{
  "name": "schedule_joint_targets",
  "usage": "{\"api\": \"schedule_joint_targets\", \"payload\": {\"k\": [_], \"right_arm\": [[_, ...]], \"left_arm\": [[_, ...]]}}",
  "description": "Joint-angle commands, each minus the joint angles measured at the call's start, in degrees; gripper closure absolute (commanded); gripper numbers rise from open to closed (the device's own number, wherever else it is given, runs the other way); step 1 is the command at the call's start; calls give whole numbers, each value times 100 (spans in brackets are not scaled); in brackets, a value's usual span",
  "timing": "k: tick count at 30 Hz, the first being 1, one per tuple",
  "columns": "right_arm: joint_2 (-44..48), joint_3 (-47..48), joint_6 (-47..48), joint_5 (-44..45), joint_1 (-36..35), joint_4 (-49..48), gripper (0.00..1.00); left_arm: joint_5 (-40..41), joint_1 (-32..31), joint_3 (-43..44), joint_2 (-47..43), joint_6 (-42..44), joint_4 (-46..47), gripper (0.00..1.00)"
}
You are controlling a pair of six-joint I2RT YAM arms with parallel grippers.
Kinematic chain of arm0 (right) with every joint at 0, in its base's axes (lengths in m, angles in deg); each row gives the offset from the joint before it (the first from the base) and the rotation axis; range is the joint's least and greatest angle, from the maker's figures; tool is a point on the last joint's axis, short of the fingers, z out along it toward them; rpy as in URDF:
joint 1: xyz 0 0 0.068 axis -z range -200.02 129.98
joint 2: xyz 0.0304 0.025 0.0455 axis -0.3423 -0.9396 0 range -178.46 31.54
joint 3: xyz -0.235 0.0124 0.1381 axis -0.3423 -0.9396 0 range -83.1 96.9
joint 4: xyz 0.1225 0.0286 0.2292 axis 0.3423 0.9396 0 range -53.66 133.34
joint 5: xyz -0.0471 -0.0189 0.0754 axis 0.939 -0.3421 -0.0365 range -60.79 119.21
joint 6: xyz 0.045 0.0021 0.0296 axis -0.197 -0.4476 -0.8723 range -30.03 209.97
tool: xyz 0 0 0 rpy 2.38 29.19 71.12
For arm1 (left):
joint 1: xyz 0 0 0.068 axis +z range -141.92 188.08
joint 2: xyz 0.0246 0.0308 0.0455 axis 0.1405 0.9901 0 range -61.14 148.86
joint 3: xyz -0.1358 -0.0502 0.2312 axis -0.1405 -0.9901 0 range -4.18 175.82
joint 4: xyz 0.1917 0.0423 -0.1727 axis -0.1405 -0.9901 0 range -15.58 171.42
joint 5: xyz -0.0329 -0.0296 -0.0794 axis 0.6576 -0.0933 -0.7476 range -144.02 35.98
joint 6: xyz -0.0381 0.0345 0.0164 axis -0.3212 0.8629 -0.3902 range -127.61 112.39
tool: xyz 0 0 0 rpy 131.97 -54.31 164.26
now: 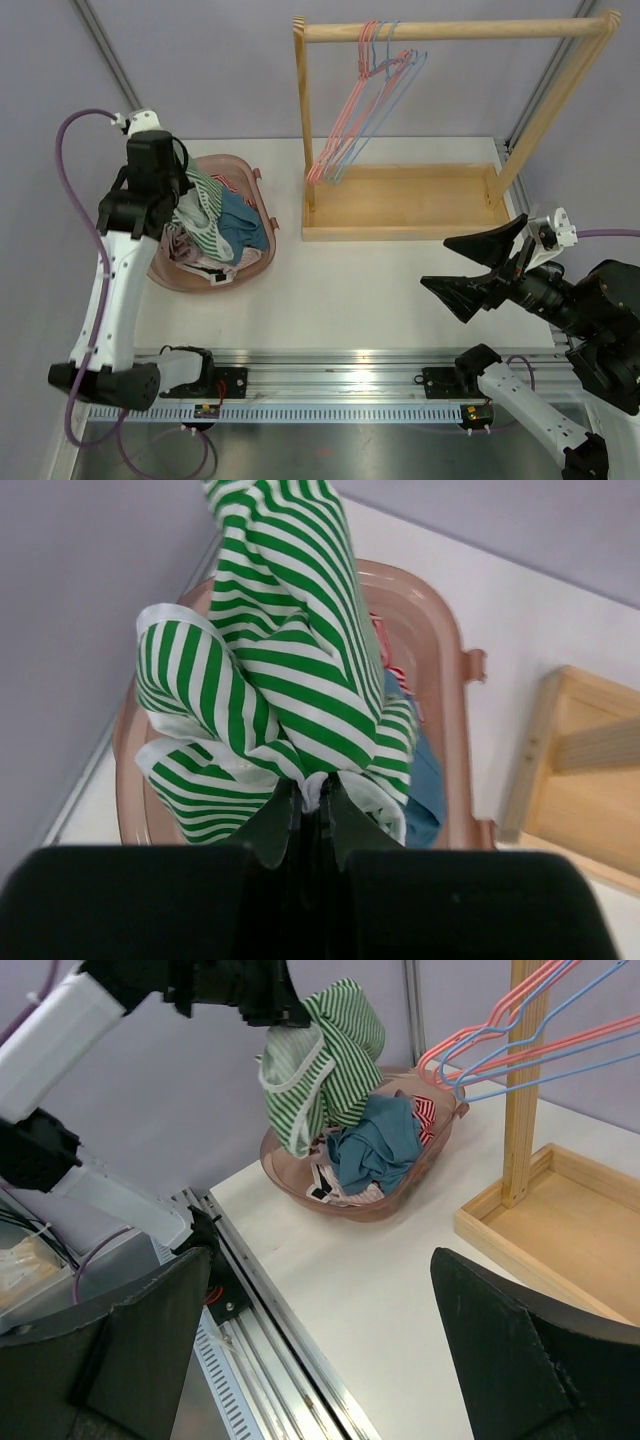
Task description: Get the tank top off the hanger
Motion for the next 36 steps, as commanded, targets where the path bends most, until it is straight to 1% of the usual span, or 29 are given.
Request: {"api": "schedule_joint_targets", "payload": {"k": [1, 3, 4, 5, 6, 10, 11, 15, 17, 22, 23, 24, 27, 28, 30, 31, 32, 33, 34, 36], "right_arm": [[-122, -26, -30, -173, -30, -345, 0], [-148, -61, -4, -287, -30, -362, 1], [-148, -122, 5, -331, -38, -380, 1], [-139, -158, 5, -340, -30, -397, 0], [-122, -201, -3, -349, -30, -450, 1], [-43, -395, -65, -428, -30, -591, 0], [1, -491, -91, -463, -38, -669, 1], [115, -711, -179, -569, -30, -740, 0], [159, -782, -179, -578, -30, -723, 0], [361, -852, -100, -499, -30, -617, 1], [405, -861, -100, -464, -30, -609, 1], [414, -870, -109, -420, -30, -556, 0], [414, -826, -223, 246, -30, -240, 0], [397, -782, -258, 779, -30, -152, 0], [370, -756, -363, 1362, -30, 102, 1], [370, -747, -381, 1634, -30, 182, 0], [362, -712, -390, 2124, -30, 313, 0], [370, -694, -407, 2347, -38, 366, 0], [370, -668, -408, 2645, -38, 419, 0], [379, -633, -390, 2954, -30, 542, 1]], "left_arm": [[-1204, 711, 337, 986, 525, 434, 100], [-1452, 991, 434, 1357, 543, 416, 100], [-1705, 1063, 443, 1725, 516, 433, 100], [-1795, 1072, 417, 1867, 420, 460, 100], [-1857, 1255, 365, 2034, 359, 495, 100], [-2401, 1406, -145, 2790, 69, 802, 100], [-2463, 1441, -285, 3175, -54, 838, 100], [-2560, 1529, -444, 4002, -257, 750, 100], [-2543, 1538, -497, 4127, -283, 724, 100], [-2095, 1538, -708, 4075, -371, 742, 100], [-2095, 1547, -673, 4058, -398, 698, 98], [-2121, 1547, -647, 4023, -407, 662, 88], [-2244, 1547, -602, 3532, -407, 697, 81], [-2296, 1547, -585, 3234, -398, 706, 73], [-2332, 1538, -541, 2890, -363, 671, 61], [-2341, 1538, -532, 2732, -354, 671, 44], [-2341, 1538, -549, 2356, -328, 671, 37], [-2271, 1547, -550, 2196, -328, 662, 31], [-2244, 1538, -550, 2003, -301, 645, 22], [-2165, 1538, -515, 1521, -258, 575, 12]]}}
